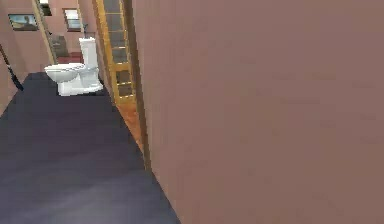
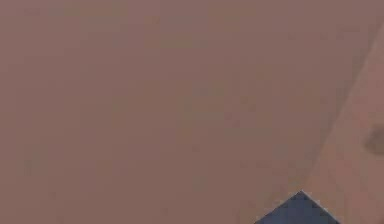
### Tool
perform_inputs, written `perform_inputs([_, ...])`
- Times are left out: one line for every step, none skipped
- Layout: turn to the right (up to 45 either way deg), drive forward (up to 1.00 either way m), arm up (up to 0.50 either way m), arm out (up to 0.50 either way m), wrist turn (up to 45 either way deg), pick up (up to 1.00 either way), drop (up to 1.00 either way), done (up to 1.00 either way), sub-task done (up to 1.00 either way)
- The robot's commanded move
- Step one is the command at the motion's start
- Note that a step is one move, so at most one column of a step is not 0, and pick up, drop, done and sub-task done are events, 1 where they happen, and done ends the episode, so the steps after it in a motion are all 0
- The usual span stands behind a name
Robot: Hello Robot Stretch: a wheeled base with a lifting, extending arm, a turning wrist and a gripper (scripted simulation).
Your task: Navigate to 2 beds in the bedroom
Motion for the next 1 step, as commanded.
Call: perform_inputs([-45.0, 0.00, 0.00, 0.00, 0.0, 0.00, 0.00, 0.00, 0.00])
